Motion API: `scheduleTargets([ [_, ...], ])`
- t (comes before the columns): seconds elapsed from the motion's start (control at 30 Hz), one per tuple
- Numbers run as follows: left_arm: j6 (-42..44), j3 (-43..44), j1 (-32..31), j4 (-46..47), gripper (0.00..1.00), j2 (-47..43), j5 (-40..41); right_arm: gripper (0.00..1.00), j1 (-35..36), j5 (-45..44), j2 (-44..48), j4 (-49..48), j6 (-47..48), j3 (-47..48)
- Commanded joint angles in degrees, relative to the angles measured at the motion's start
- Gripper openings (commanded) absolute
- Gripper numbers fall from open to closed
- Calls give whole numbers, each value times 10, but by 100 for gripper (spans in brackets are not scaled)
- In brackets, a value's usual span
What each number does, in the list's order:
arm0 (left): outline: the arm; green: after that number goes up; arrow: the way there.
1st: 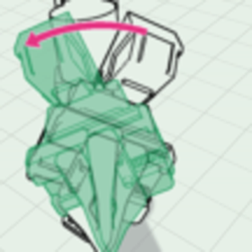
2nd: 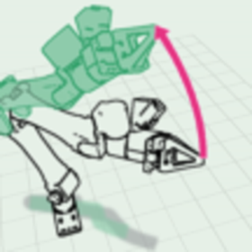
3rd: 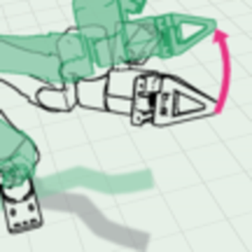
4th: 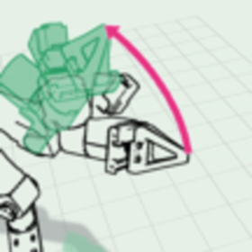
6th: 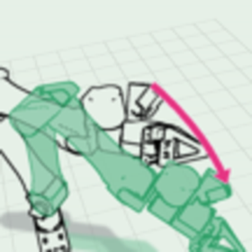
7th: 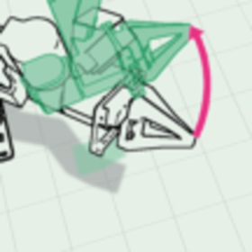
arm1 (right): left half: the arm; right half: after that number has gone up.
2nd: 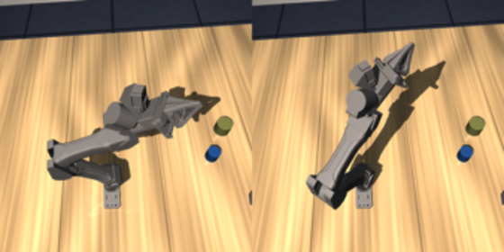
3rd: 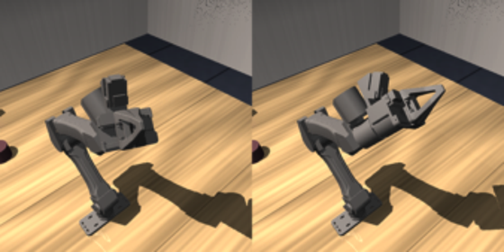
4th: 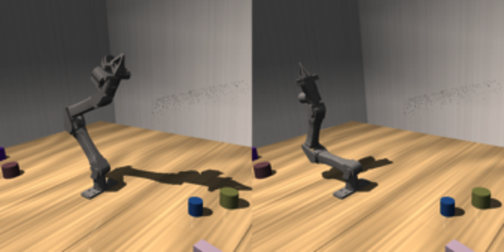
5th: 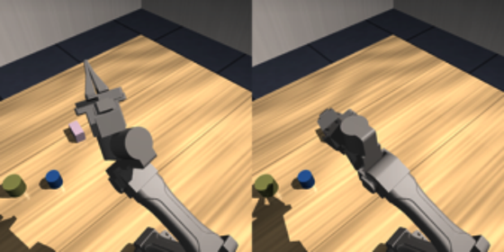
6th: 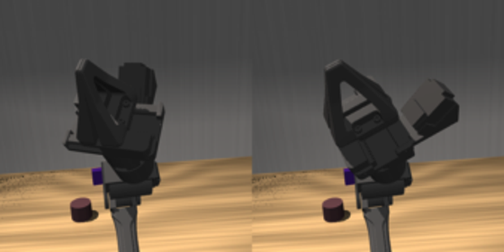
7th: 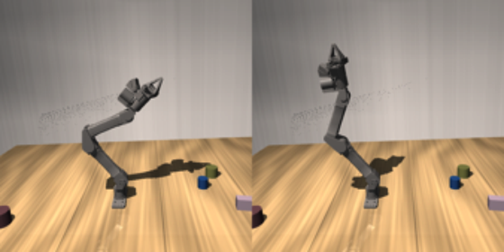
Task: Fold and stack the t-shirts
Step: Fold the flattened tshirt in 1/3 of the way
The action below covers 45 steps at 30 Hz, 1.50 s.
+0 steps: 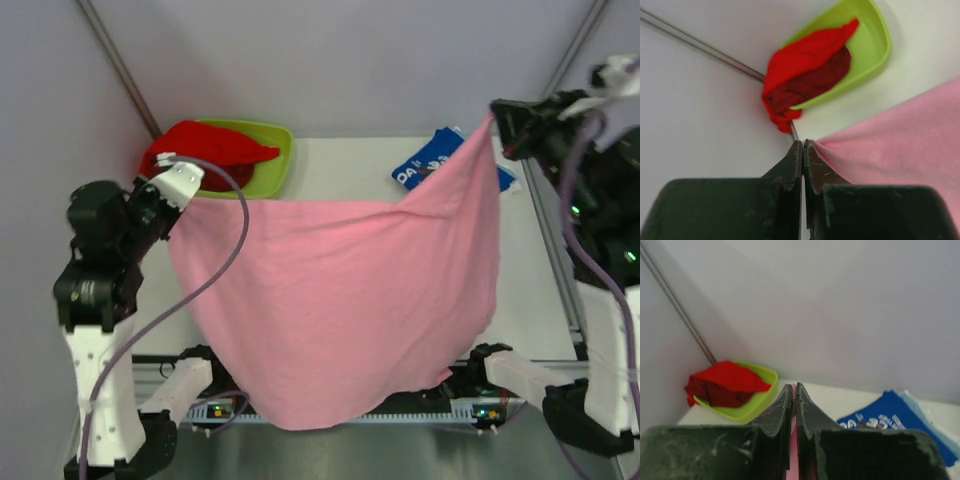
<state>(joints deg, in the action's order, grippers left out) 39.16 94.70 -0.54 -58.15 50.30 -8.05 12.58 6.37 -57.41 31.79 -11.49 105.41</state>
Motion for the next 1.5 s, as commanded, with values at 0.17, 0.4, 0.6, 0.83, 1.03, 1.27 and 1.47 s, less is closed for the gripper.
scheduleTargets([
  [0.17,33,-270,1,338,0,112,13,0,-8,-22,-160,-144,-17,-191],
  [0.4,58,-347,1,438,0,215,27,0,-33,-14,-219,-165,-33,-280],
  [0.6,100,-419,23,477,0,238,26,0,-33,-22,-178,-177,-41,-383],
  [0.83,144,-473,27,525,0,253,29,0,-33,-20,-134,-178,-62,-464],
  [1.03,228,-500,30,499,0,258,3,0,-33,-12,-137,-186,-64,-494],
  [1.27,275,-529,30,476,0,270,-6,0,-33,-14,-145,-195,-69,-502],
  [1.47,333,-496,29,345,47,312,13,0,-33,11,-152,-216,-77,-509],
])
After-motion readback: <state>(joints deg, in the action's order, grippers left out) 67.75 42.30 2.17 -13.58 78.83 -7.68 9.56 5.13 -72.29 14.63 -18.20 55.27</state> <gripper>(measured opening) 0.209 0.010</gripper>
